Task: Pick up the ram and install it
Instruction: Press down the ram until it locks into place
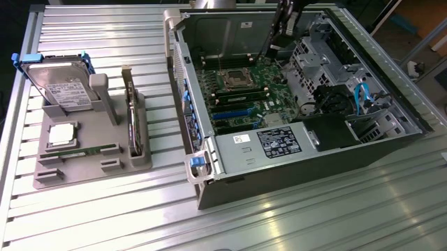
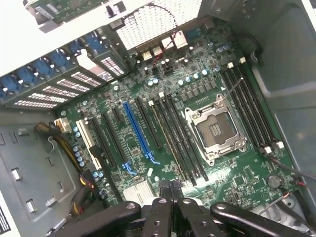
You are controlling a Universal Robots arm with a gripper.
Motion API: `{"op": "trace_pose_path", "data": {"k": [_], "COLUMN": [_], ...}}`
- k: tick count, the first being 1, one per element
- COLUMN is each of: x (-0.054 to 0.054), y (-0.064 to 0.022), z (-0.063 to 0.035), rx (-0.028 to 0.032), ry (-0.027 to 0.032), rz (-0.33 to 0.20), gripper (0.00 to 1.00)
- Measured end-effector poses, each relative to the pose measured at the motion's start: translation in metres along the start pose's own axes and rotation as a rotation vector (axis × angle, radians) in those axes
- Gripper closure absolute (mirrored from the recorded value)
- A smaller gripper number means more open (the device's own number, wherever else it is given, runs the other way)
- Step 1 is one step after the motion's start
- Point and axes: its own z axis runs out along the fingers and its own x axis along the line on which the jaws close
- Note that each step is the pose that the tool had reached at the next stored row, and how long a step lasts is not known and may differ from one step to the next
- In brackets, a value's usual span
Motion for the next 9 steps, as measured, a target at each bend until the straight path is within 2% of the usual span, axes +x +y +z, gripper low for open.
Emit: {"op": "trace_pose_path", "data": {"k": [9], "x": [0.0000], "y": [0.0000], "z": [0.0000], "rx": [-0.0065], "ry": [-0.0023], "rz": [0.122], "gripper": [0.89]}}
